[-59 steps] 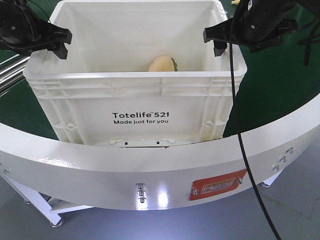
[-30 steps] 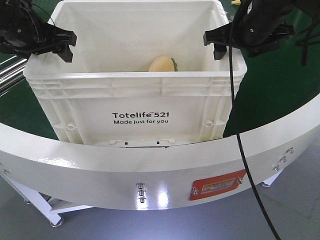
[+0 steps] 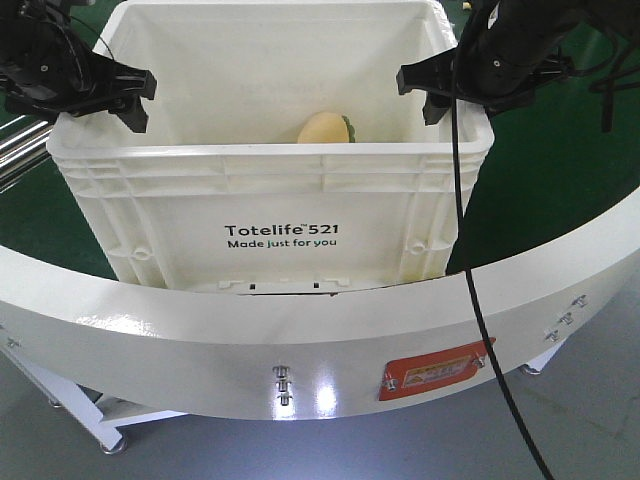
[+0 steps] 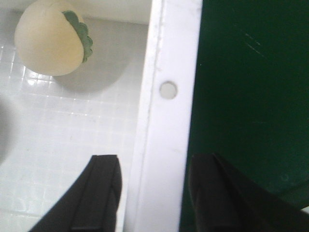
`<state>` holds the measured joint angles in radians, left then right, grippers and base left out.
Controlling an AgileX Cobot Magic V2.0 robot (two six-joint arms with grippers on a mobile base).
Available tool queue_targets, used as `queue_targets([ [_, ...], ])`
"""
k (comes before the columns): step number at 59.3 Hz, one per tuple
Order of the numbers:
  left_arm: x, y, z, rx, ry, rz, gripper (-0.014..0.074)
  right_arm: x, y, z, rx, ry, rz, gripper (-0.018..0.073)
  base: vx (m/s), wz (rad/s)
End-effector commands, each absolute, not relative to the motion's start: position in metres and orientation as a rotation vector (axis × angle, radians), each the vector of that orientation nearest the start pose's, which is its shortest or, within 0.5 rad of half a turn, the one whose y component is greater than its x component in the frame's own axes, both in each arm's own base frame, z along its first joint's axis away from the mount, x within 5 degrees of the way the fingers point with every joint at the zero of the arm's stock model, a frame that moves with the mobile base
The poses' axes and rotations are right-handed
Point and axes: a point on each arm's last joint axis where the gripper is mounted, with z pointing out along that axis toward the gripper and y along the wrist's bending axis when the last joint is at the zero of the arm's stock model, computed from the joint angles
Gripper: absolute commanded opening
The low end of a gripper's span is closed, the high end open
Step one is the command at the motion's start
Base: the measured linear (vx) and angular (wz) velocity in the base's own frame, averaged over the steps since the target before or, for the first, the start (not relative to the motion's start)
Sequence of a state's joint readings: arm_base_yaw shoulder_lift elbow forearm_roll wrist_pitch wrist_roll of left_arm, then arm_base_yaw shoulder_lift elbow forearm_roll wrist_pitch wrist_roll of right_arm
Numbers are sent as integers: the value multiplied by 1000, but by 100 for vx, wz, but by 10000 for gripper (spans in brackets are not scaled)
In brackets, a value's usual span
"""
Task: Place moving items into box and shelve
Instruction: 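Move both grippers to the crate's side rims, then clamp both side rims and lift the crate off the belt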
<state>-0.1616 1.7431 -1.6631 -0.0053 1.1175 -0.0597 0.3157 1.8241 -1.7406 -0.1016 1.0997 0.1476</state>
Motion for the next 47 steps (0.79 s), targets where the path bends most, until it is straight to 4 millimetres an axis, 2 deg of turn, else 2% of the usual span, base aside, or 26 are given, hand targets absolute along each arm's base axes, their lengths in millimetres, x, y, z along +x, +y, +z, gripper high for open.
queue_targets([
  [1, 365, -63, 366, 128, 2573, -104, 589, 378, 111, 359, -251, 2531, 36, 324, 0, 0],
  [9, 365, -63, 366, 128, 2572, -104, 556, 378, 111, 359, -248, 2534, 36, 246, 0, 0],
  [21, 366, -63, 367, 125, 2553, -107, 409, 378, 112, 359, -241, 2536, 46, 160, 0, 0],
  [38, 372, -63, 370, 96, 2484, -109, 152, 379, 112, 360, -241, 2526, 44, 151, 0, 0],
  [47, 371, -63, 371, 96, 2482, -109, 62, 380, 110, 360, -248, 2516, 12, 151, 0, 0],
])
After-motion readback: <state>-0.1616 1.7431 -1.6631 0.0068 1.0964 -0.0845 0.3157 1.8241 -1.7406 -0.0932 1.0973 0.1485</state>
